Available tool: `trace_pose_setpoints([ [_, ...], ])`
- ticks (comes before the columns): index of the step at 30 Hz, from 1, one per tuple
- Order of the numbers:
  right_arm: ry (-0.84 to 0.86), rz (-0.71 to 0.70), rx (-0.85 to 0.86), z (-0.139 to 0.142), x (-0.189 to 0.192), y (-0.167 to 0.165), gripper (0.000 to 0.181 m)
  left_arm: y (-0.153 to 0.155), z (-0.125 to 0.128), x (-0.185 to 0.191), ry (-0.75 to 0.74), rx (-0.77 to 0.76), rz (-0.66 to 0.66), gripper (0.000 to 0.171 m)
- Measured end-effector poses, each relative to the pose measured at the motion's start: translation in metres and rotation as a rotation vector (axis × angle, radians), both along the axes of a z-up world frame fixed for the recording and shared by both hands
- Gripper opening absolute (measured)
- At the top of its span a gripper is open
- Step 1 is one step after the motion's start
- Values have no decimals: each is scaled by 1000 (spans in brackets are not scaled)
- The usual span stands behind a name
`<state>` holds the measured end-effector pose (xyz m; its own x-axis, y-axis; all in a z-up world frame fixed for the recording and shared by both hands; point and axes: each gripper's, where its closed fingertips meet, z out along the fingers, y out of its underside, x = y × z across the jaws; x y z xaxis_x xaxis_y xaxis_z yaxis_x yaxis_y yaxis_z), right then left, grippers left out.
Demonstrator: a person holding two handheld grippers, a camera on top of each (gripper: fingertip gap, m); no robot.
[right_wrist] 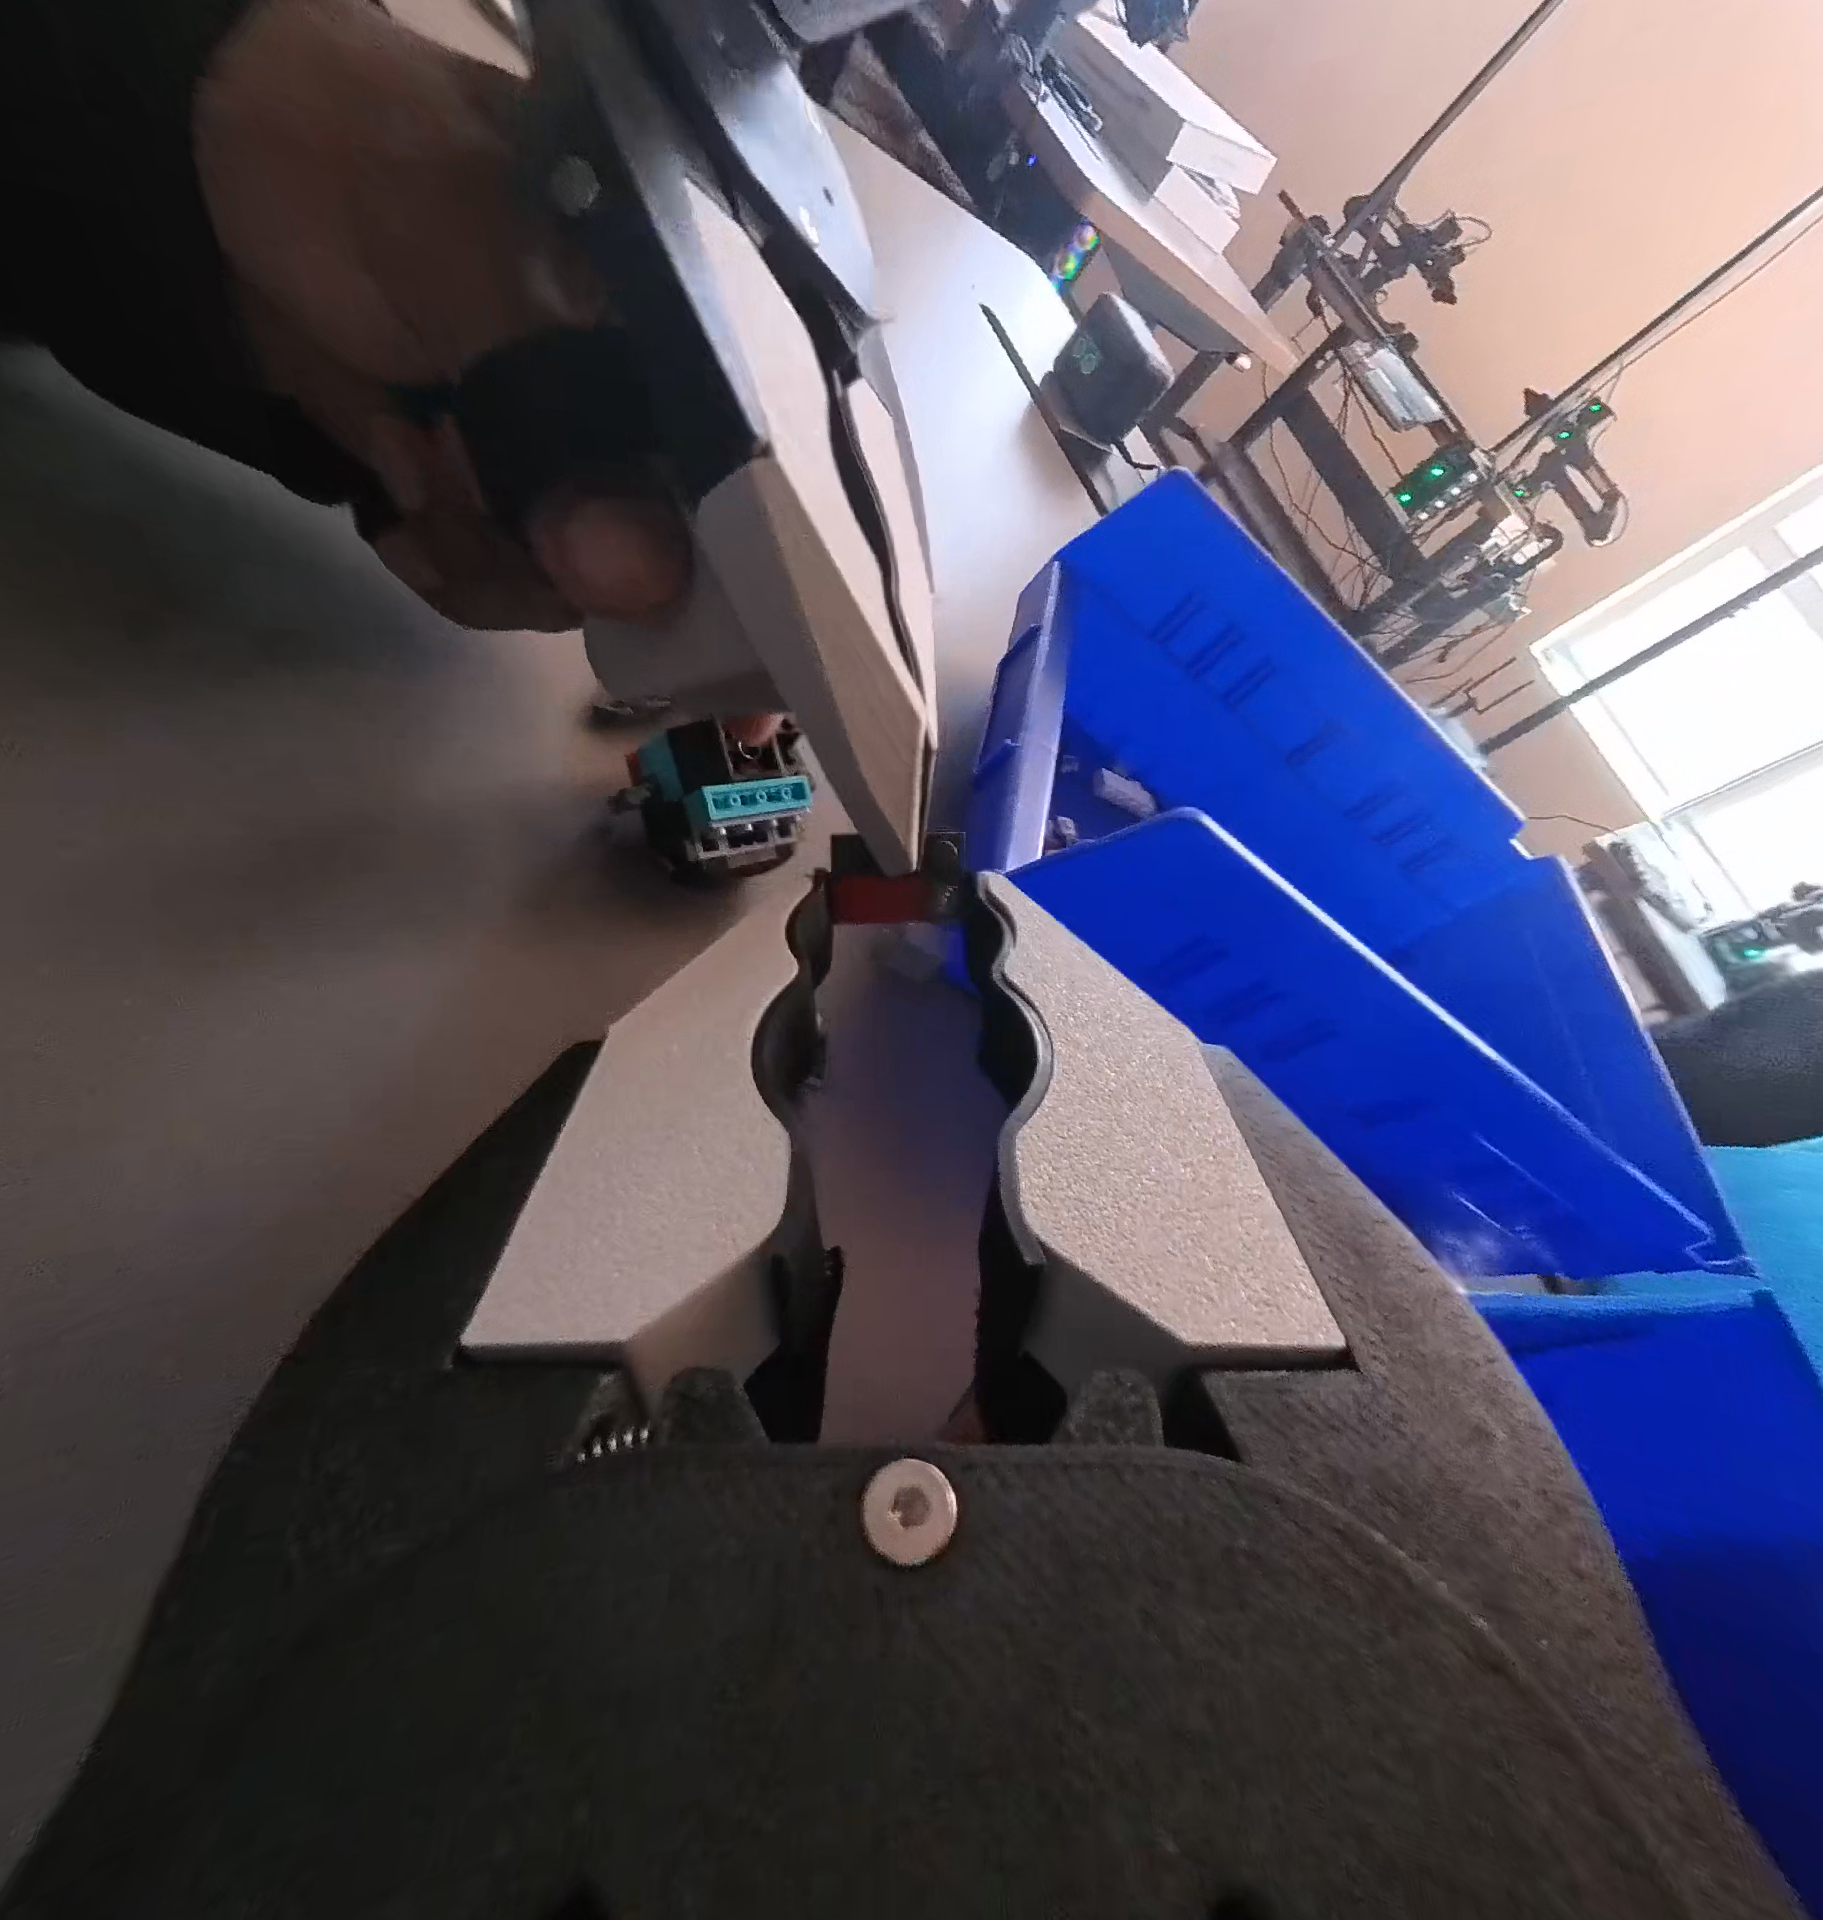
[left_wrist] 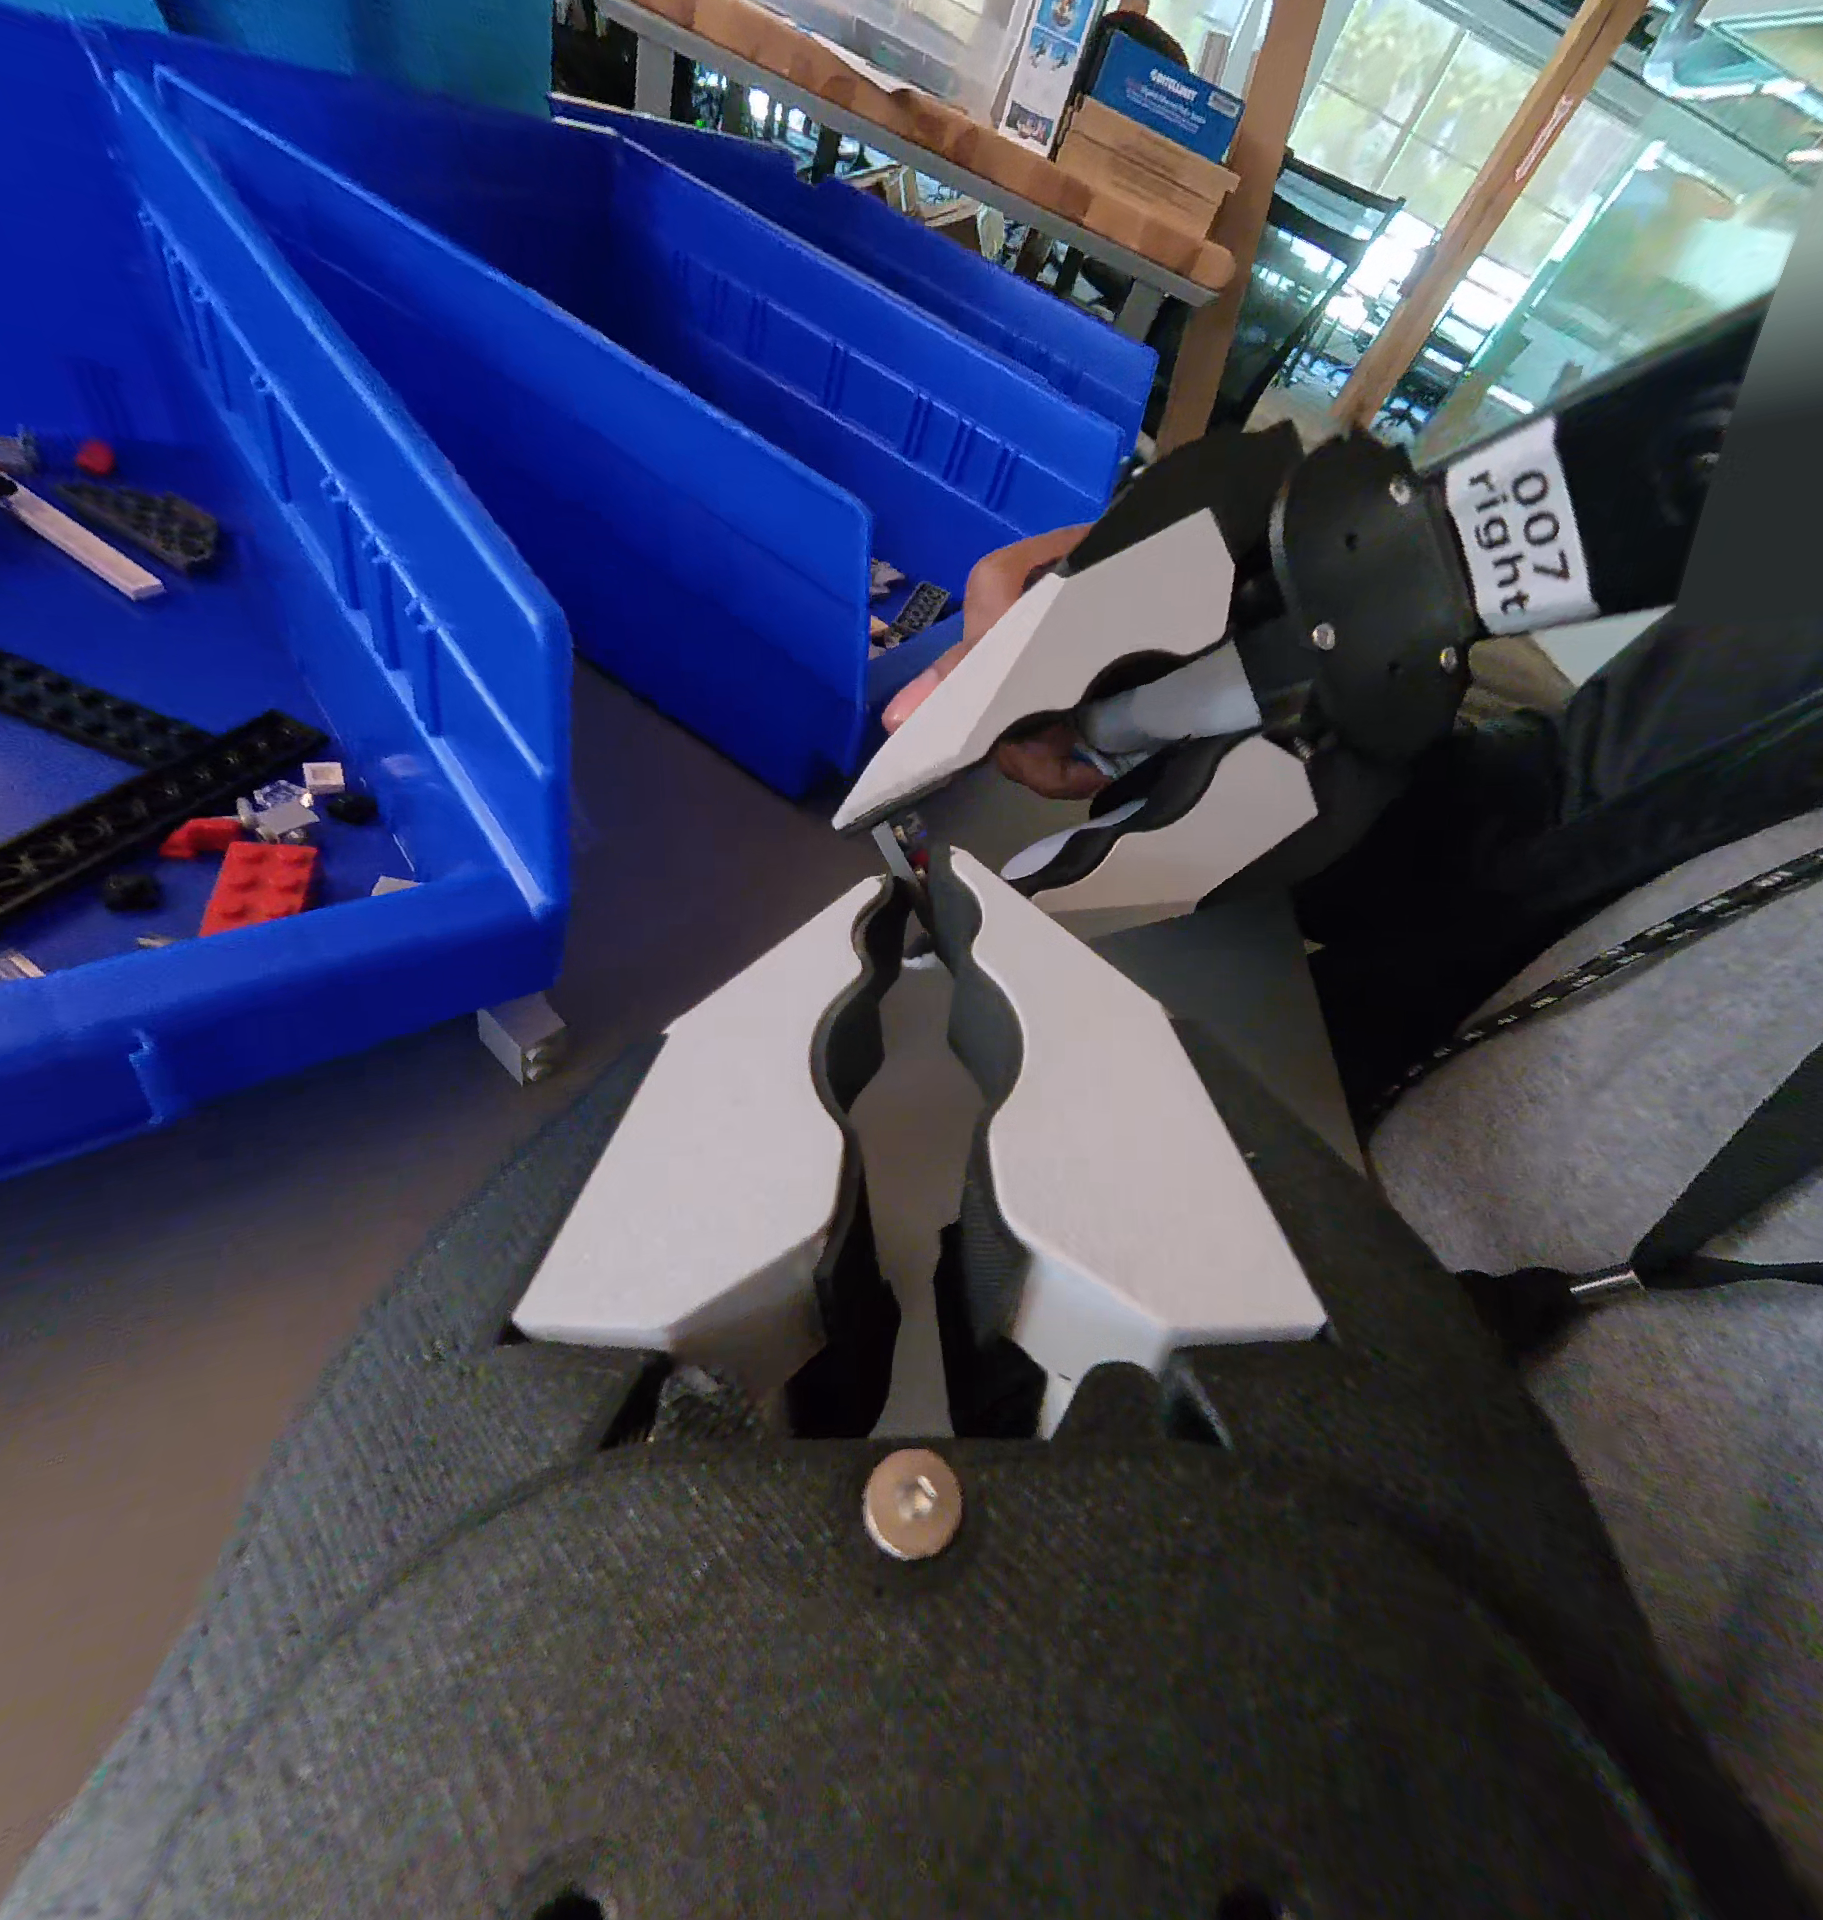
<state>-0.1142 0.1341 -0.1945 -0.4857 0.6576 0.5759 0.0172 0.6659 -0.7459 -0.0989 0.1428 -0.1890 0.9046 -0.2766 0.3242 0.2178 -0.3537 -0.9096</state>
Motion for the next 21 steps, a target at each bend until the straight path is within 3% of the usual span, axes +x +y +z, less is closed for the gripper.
trace_pose_setpoints([
  [5,62,-37,95,-1,-5,2,27,0,0,-2,-189,-22,-9,6],
  [9,79,-45,114,1,-3,2,27,0,3,-1,-240,-15,-16,6],
  [21,55,-31,119,-2,2,2,26,2,-2,2,-106,-10,-7,5],
])
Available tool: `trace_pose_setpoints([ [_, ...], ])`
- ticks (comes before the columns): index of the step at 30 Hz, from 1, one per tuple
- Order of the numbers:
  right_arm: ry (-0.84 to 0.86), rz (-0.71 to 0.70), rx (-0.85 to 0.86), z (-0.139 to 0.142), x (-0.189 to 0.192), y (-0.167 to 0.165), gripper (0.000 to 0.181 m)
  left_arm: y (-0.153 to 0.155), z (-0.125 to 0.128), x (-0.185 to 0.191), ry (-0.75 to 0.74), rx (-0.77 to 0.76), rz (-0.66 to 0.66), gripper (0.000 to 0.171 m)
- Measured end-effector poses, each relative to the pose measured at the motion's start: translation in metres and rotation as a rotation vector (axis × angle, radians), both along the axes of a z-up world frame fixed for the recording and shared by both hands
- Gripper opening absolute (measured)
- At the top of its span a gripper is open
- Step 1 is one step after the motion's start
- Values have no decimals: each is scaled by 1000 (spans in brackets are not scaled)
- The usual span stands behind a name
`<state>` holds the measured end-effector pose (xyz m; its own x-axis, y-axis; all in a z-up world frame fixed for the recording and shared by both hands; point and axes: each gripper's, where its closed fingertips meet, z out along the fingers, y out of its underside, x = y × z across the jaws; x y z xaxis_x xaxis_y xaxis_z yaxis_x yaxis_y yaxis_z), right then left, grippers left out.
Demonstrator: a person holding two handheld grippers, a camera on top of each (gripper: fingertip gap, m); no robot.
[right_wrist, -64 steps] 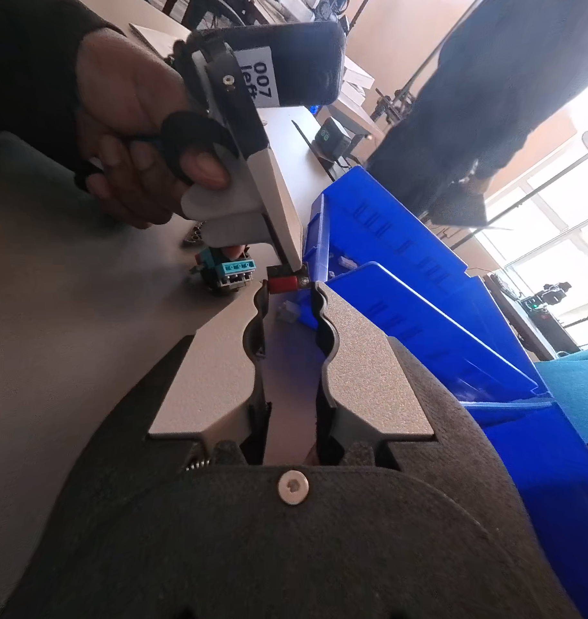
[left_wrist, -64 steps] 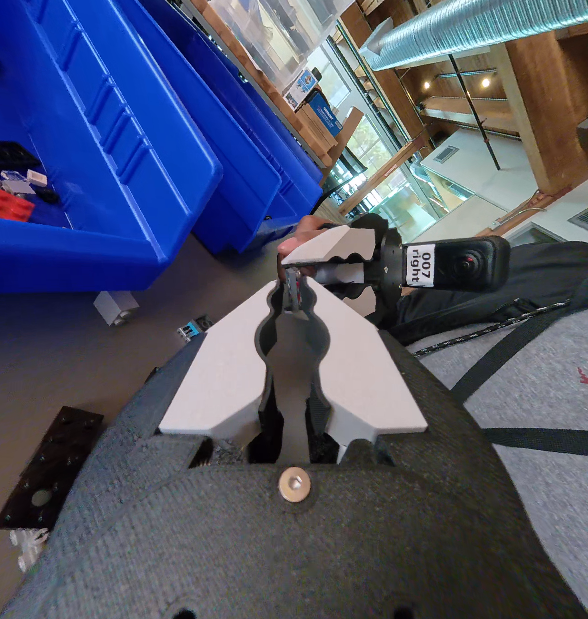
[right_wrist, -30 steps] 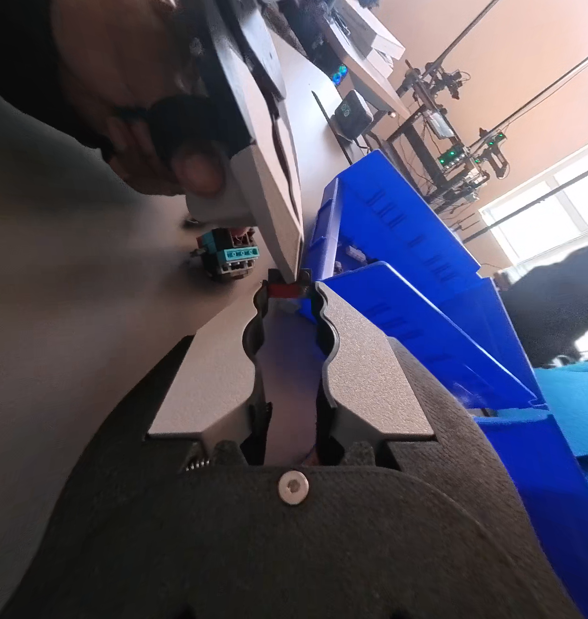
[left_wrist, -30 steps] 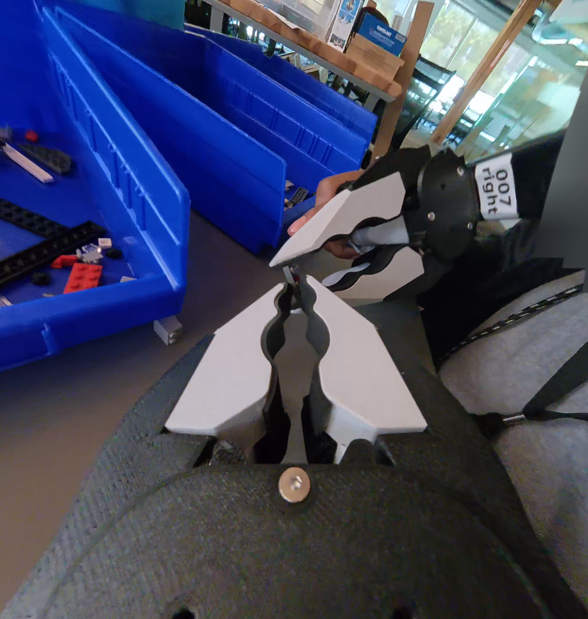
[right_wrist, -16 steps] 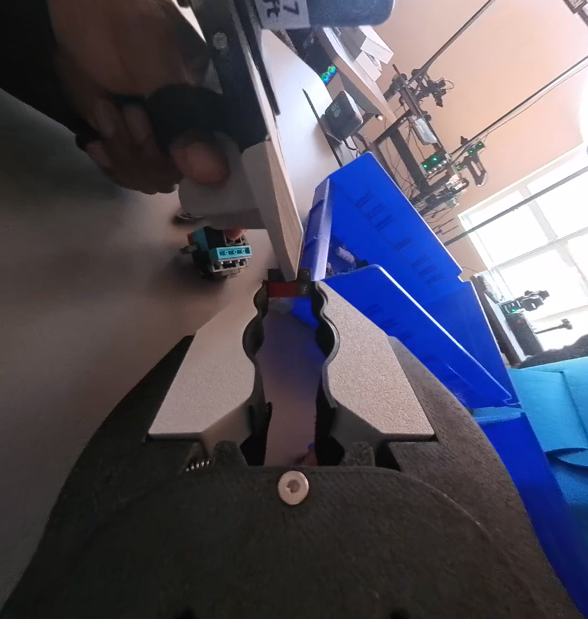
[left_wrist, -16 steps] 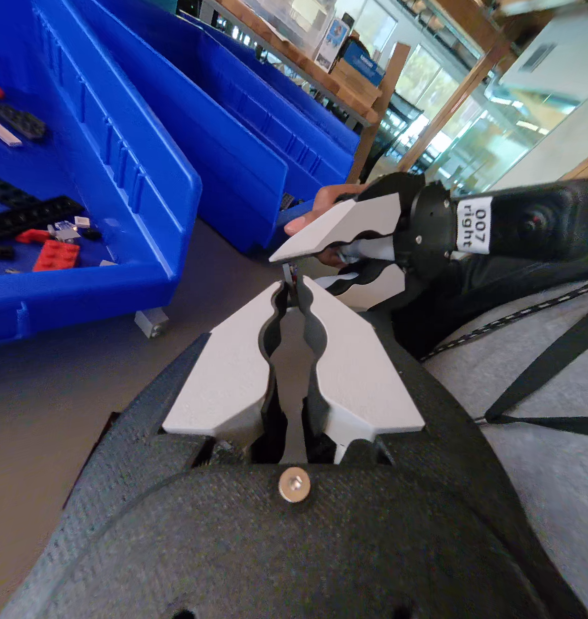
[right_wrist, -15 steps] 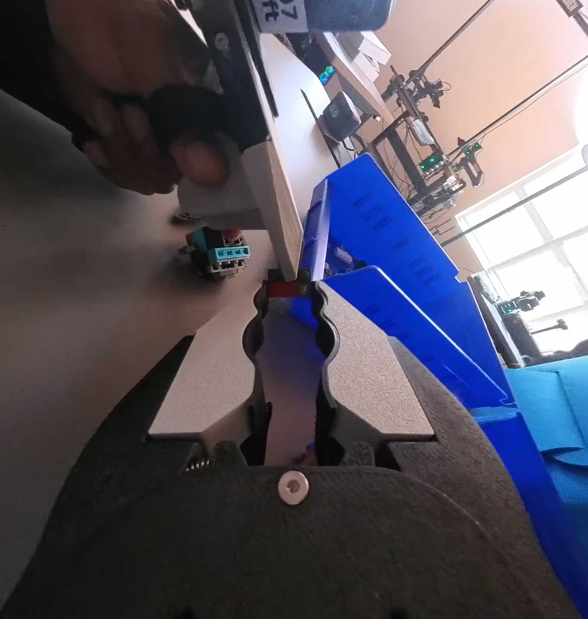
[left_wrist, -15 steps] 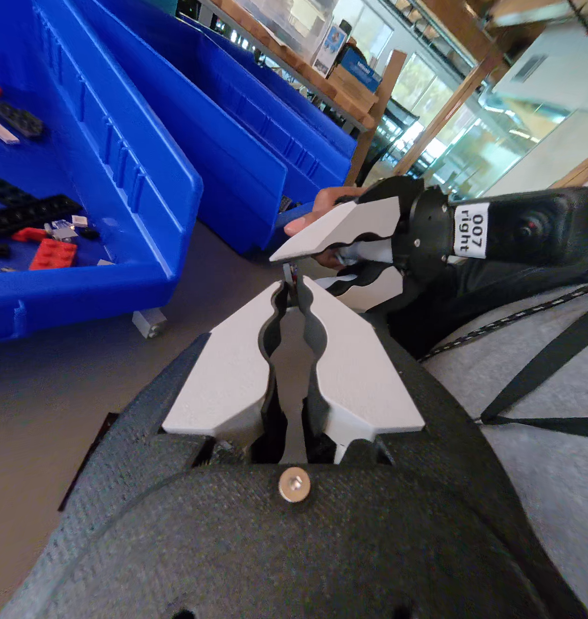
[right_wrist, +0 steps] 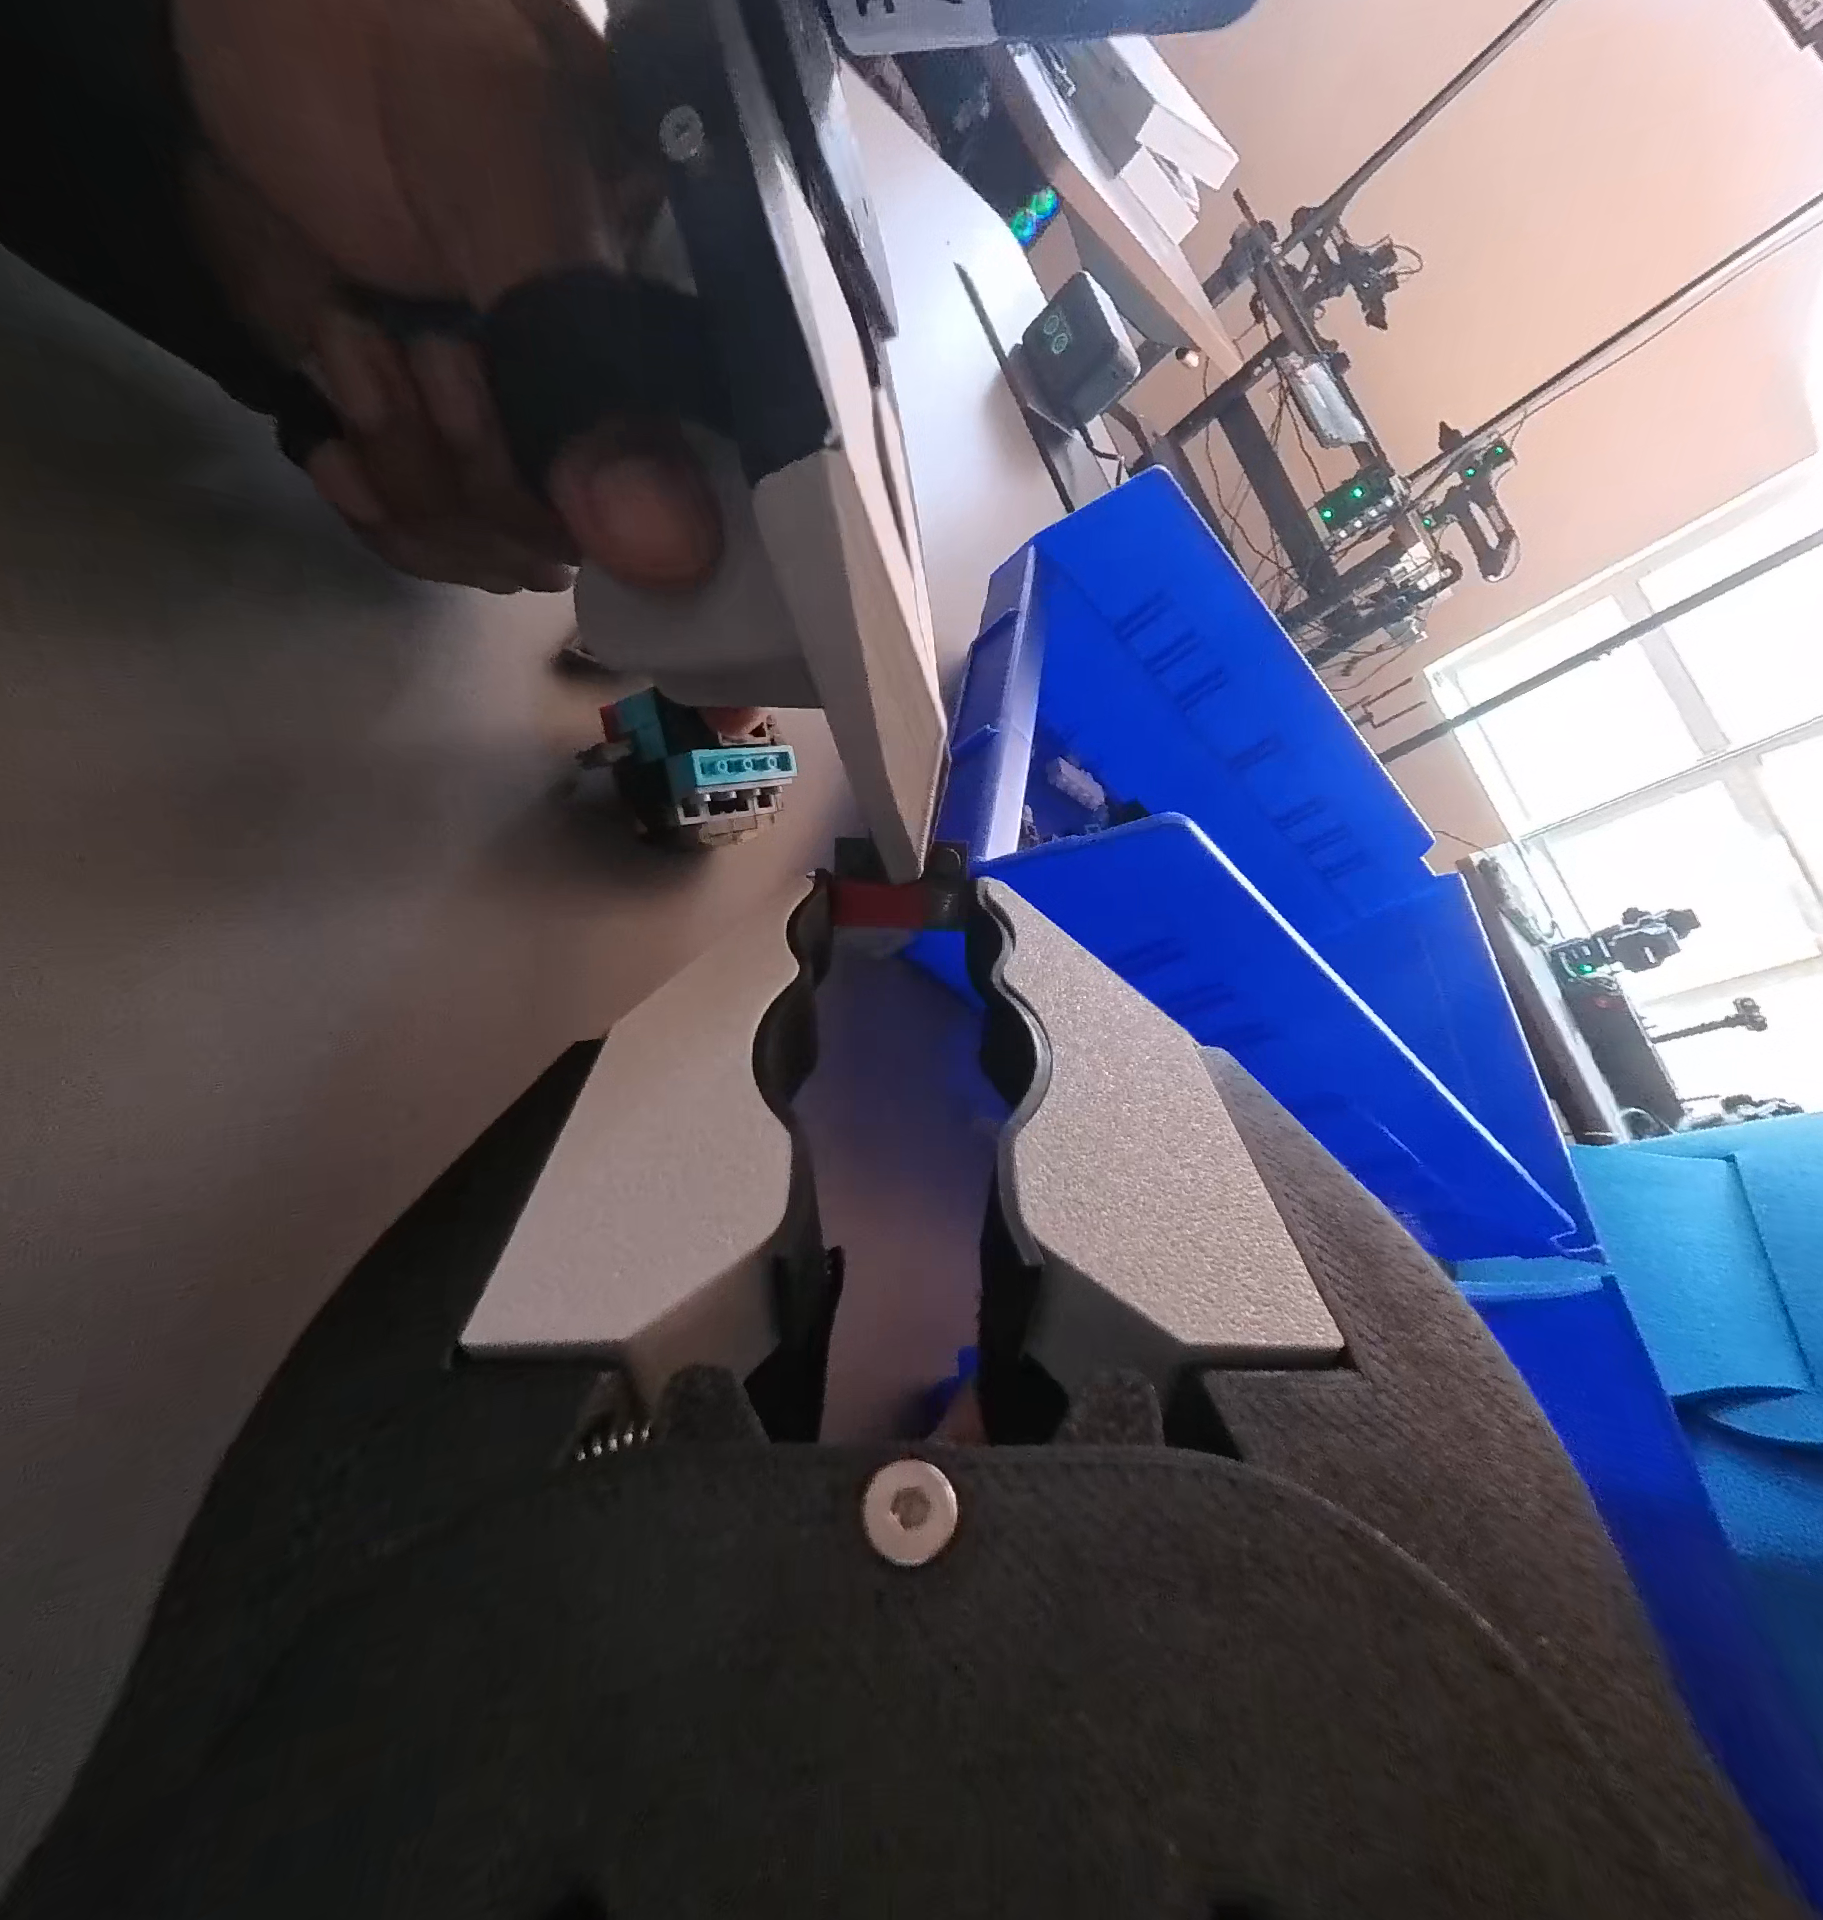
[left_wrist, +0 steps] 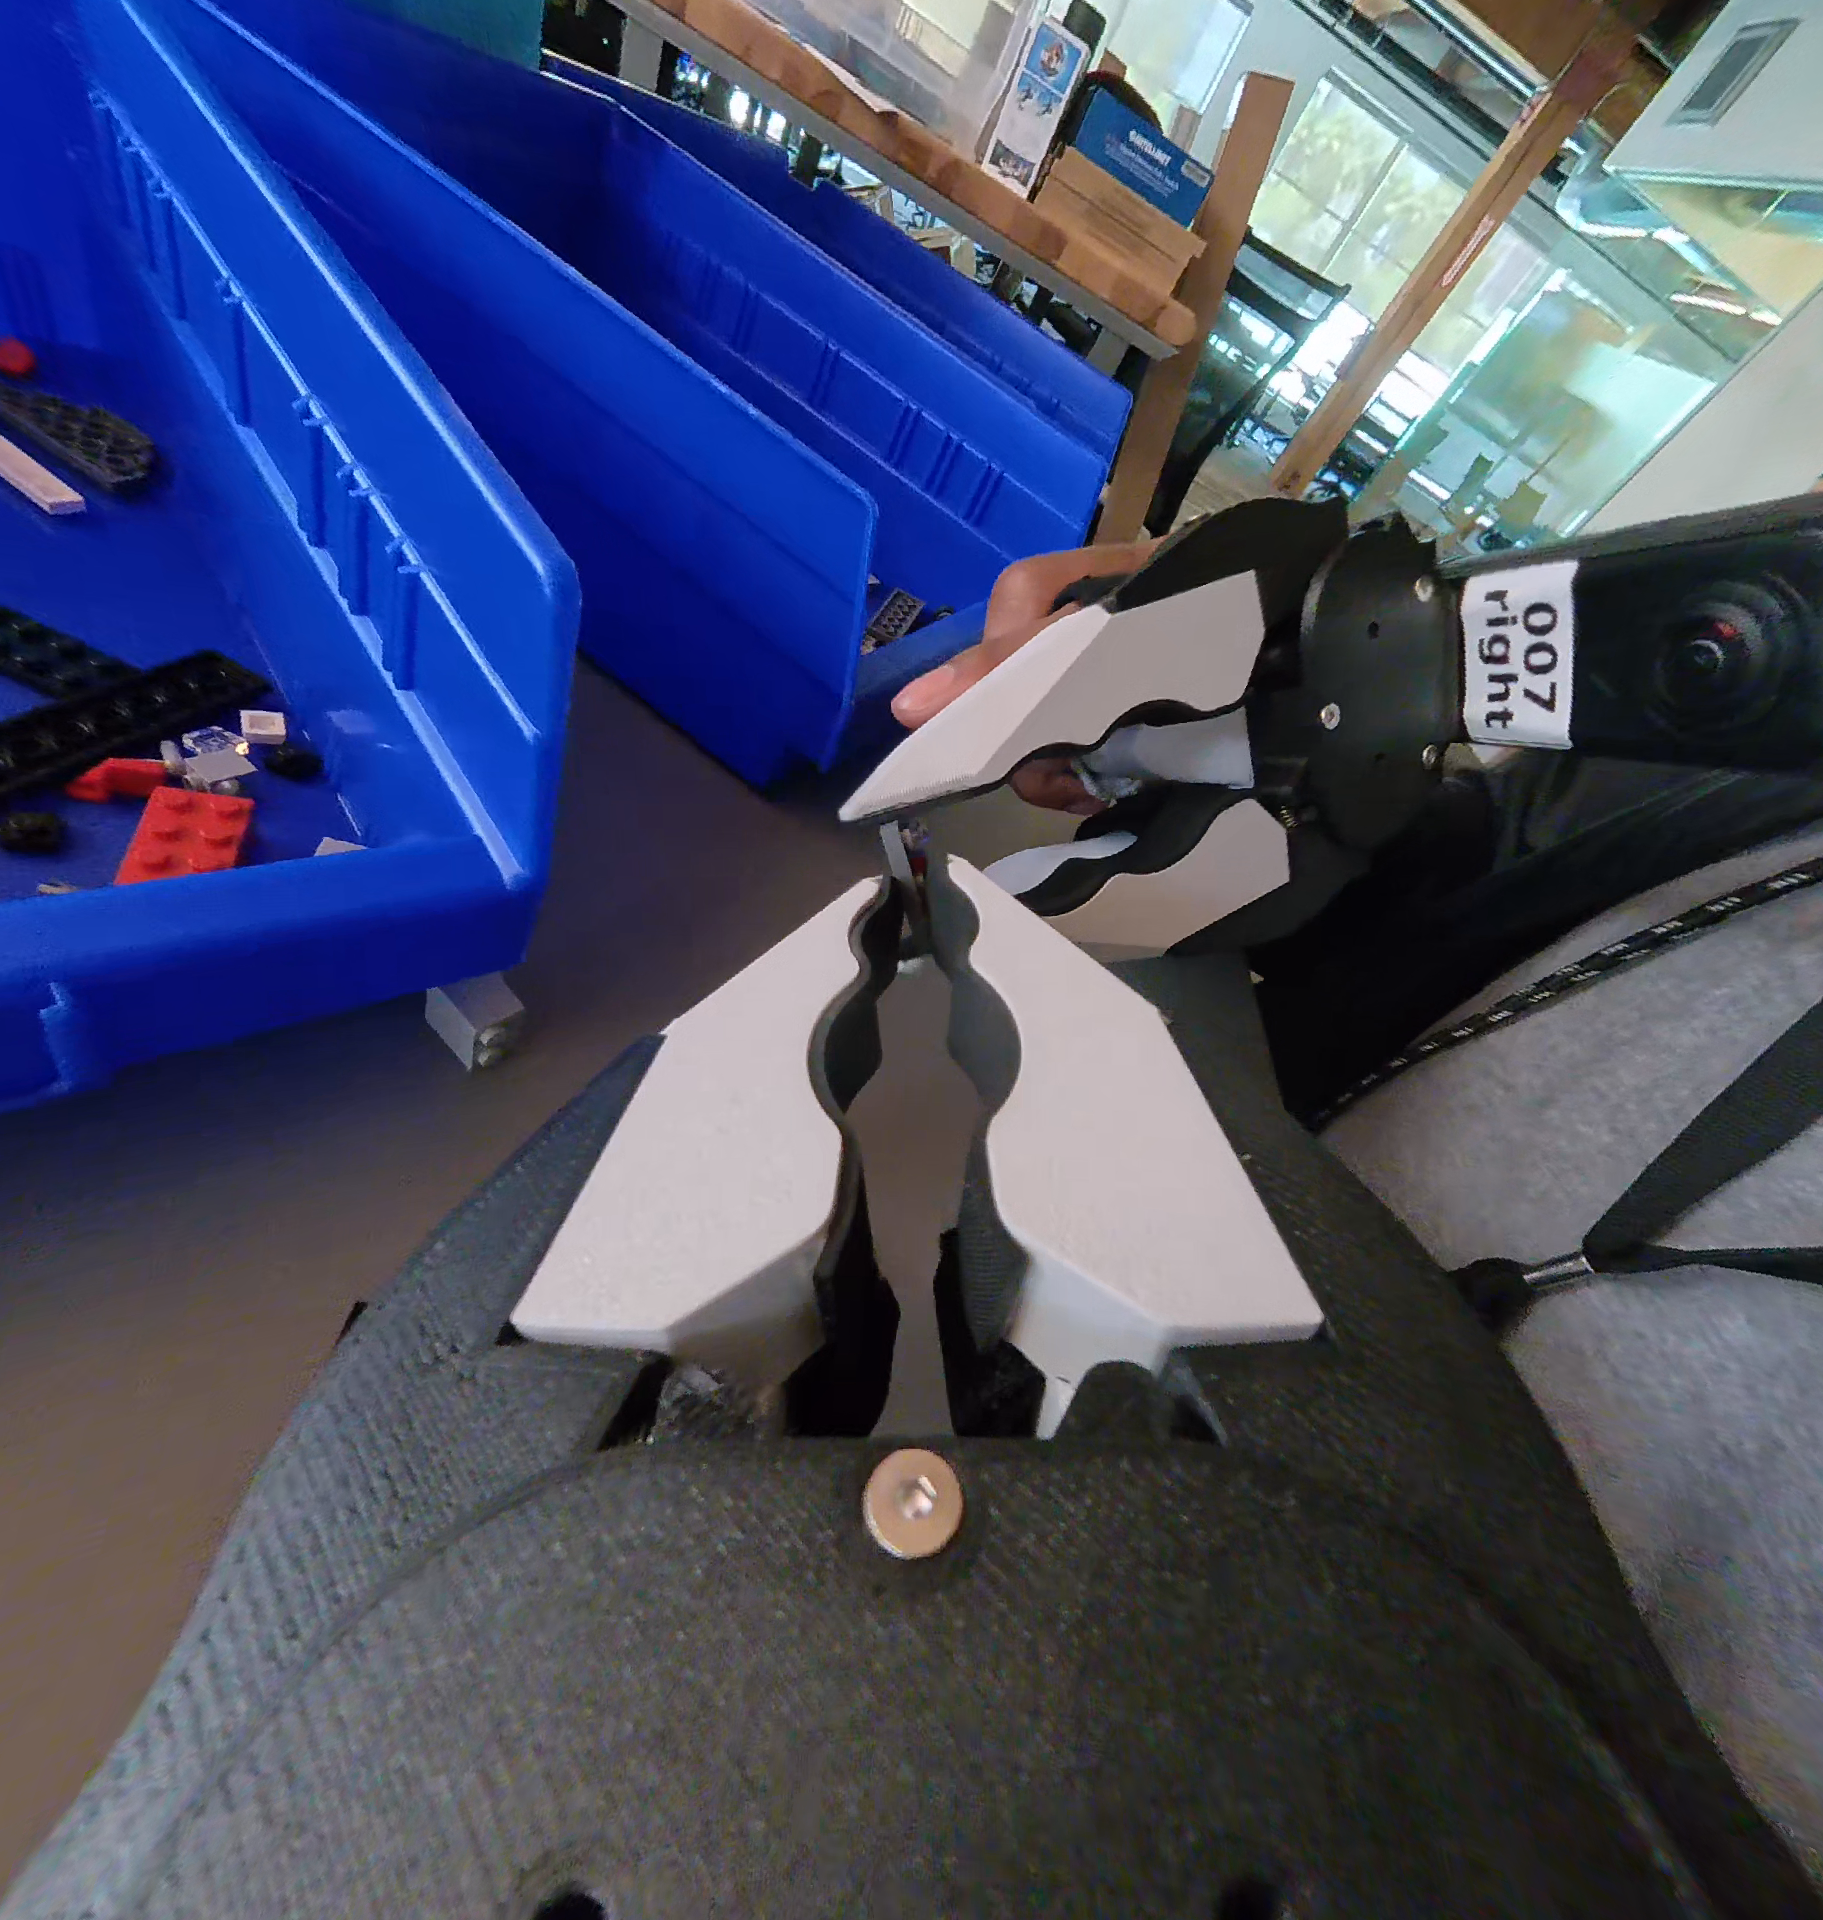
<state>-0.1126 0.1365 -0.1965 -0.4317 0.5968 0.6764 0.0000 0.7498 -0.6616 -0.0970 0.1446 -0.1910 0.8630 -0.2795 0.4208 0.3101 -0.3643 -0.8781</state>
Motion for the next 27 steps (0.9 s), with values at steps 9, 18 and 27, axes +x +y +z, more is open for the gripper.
trace_pose_setpoints([
  [9,16,-28,-132,9,-1,3,27,2,8,-2,-34,43,8,6],
  [18,-48,-140,-465,22,1,25,36,0,19,-16,-40,90,86,6],
  [27,-51,-240,-831,108,22,113,36,0,14,-19,-43,62,107,5],
])
